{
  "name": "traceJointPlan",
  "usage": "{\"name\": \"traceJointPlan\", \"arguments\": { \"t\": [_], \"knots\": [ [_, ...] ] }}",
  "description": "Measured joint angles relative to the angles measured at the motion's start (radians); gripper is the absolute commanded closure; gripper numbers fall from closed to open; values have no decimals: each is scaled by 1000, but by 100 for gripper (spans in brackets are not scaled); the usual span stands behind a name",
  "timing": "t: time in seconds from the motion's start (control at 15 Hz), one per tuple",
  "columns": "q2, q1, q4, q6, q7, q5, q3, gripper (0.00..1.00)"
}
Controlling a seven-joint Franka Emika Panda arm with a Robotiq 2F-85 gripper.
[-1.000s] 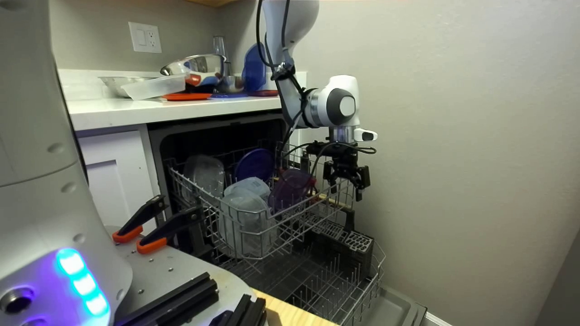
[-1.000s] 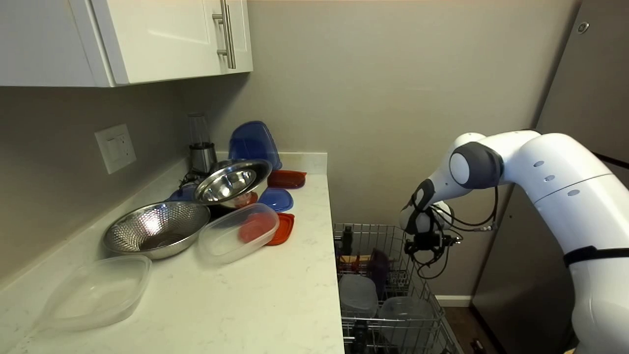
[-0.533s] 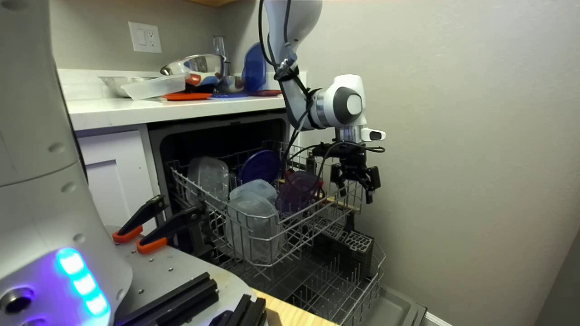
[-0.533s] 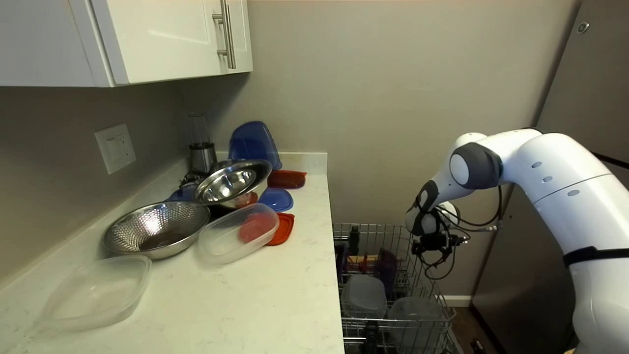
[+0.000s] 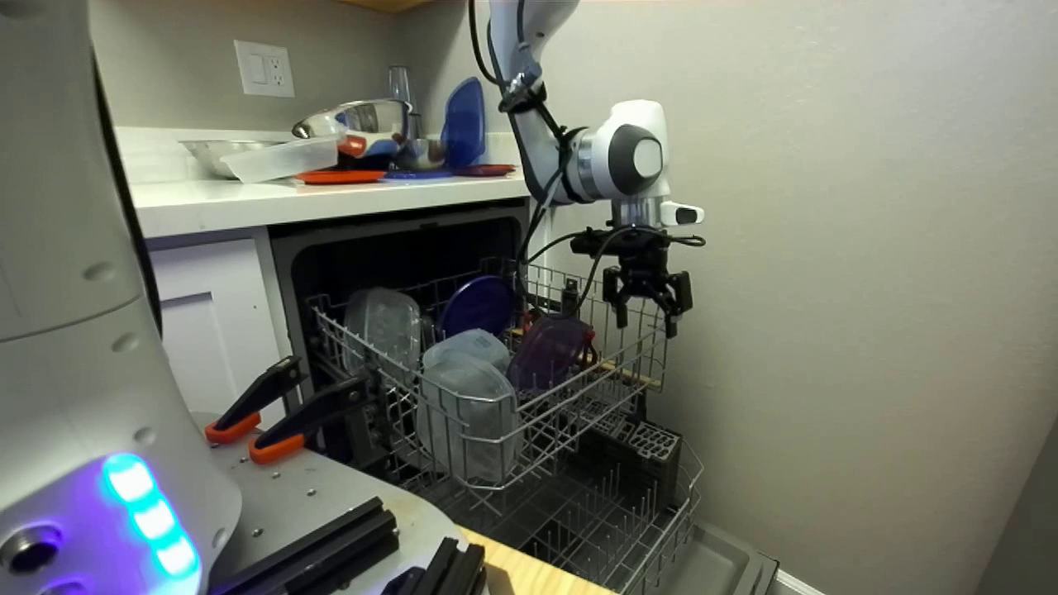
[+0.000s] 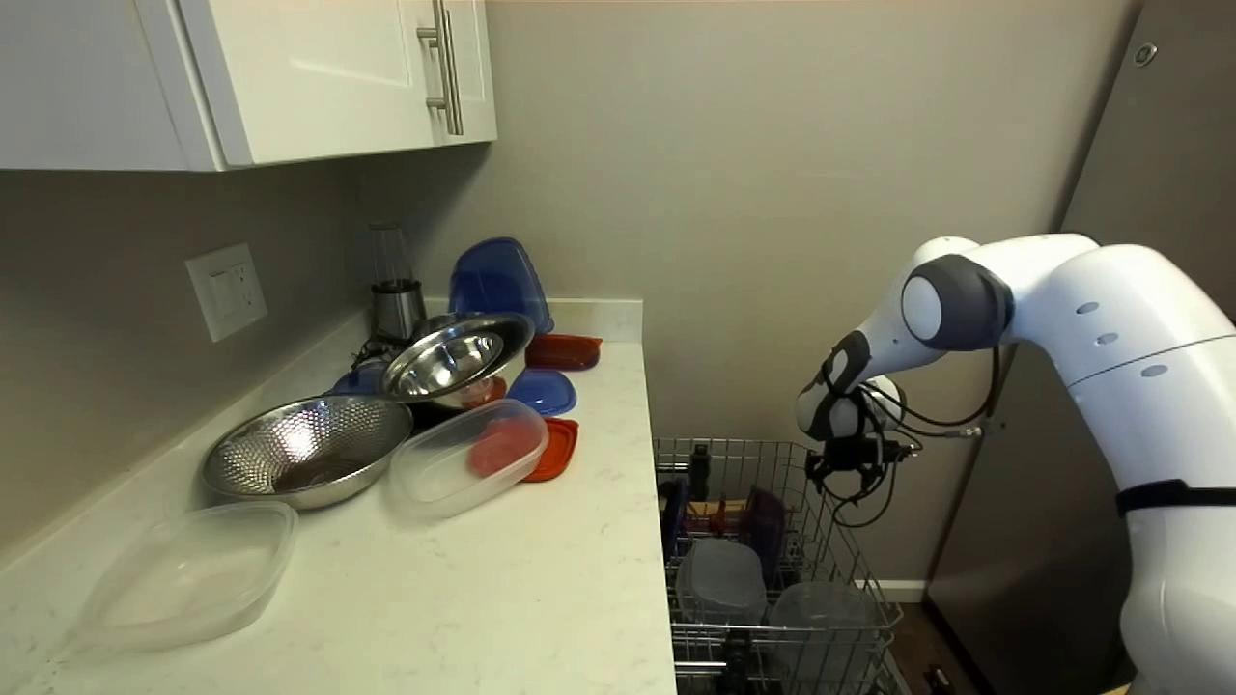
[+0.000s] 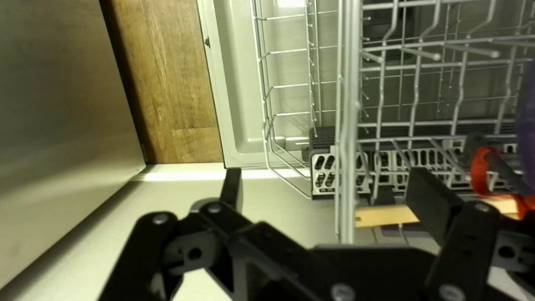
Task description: Pull the dish rack out of the dishwasher
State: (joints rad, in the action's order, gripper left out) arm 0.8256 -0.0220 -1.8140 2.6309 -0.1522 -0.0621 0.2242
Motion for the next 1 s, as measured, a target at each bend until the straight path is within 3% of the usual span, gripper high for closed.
{"name": "traceJointPlan", "arguments": {
  "t": [0.27, 0.53, 1.0],
  "knots": [
    [-157, -11, -71, -4, 85, 4, -54, 0],
    [-289, -54, -135, -5, 151, -4, -150, 0],
    [-353, -84, -166, -20, 169, -107, -249, 0]
  ]
}}
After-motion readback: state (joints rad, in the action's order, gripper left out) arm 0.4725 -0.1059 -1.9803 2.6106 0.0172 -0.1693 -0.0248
